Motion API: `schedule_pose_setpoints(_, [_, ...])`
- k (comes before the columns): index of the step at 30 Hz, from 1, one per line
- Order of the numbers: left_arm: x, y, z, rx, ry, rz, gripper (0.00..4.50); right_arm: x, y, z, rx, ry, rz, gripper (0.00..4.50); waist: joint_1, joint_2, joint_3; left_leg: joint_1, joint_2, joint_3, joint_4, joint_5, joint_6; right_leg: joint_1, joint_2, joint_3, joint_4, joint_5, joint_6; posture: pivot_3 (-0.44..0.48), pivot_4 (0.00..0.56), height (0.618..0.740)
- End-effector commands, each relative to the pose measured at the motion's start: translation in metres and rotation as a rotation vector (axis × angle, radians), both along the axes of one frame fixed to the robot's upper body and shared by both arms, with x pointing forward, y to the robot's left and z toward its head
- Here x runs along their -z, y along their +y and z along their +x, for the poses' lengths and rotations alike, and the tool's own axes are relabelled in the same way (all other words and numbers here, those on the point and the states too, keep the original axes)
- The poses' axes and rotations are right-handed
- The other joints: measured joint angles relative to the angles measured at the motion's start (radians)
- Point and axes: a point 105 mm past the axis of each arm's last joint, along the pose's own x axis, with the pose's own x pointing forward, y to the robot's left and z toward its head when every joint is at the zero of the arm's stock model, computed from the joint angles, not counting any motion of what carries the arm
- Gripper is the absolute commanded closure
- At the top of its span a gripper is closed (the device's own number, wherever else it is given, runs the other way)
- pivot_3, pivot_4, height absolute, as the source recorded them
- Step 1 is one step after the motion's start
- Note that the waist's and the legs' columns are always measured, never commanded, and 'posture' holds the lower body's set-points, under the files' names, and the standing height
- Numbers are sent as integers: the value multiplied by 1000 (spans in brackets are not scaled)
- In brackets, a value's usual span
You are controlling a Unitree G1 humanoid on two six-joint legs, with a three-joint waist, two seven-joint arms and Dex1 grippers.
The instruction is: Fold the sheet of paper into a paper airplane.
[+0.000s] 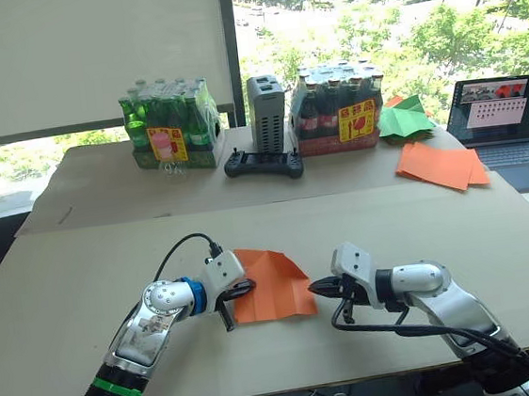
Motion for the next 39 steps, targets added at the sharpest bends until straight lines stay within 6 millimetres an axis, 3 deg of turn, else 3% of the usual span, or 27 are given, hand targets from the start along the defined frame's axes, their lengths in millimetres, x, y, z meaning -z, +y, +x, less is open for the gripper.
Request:
schedule_pose_setpoints(1, [17,0,-7,18,61,40,4500,-17,7,0,32,-59,38,4484,3,0,0,0,0,0,0,0,0,0,0,0,0,0,0,0,150,723])
schedule_pose_setpoints(6, [18,0,-7,17,63,39,4500,-22,15,32,151,-117,44,4484,1,0,0,0,-1,0,0,0,0,0,-1,0,0,0,0,0,150,723])
schedule_pose_setpoints(11, [20,-1,-10,25,68,38,4500,-10,2,66,301,-110,4,4484,3,0,0,0,-1,0,-1,0,0,0,0,0,0,2,-4,0,150,723])
schedule_pose_setpoints(16, [19,1,-9,18,65,39,4500,-7,-3,72,314,-117,-12,4484,1,0,0,0,-2,0,-1,0,0,-1,-2,0,-1,4,-7,0,150,723])
schedule_pose_setpoints(18, [20,1,-10,18,64,39,4500,-14,-7,75,336,-153,3,4484,0,0,0,0,-1,0,-1,0,0,-1,-1,0,-1,4,-7,0,150,723])
schedule_pose_setpoints(20, [20,1,-10,18,64,41,4500,-42,-5,71,314,-206,113,4484,1,0,0,0,-1,0,-1,0,0,-1,-1,0,0,4,-7,0,150,723])
schedule_pose_setpoints(22, [20,1,-10,16,63,42,4500,-66,7,52,200,-235,201,4484,0,0,0,0,-1,0,-1,0,0,-1,-1,0,0,4,-7,0,150,723])
schedule_pose_setpoints(25, [20,2,-9,15,63,42,4500,-71,25,26,50,-185,233,4484,-1,1,0,0,-1,-1,-2,0,0,0,-1,0,-1,4,-7,0,150,723])
schedule_pose_setpoints(28, [22,1,-10,18,64,44,4500,-63,48,11,-41,-136,201,4484,-2,0,0,1,-1,-1,-1,0,1,0,-1,0,-1,0,0,0,150,723])
schedule_pose_setpoints(31, [23,1,-10,20,66,45,4500,-48,56,18,-8,-111,140,4484,-3,1,0,1,-1,-1,-1,0,1,0,-1,0,0,0,0,0,150,723])
schedule_pose_setpoints(35, [22,1,-11,21,64,45,4500,-22,45,38,117,-77,48,4484,0,1,0,1,-1,-1,-1,0,1,0,-1,0,0,1,-2,0,150,723])
schedule_pose_setpoints(39, [22,1,-12,22,63,48,4500,-9,23,59,250,-62,13,4484,0,1,0,1,-1,-1,-1,0,1,-1,-1,0,0,3,-6,0,150,723])
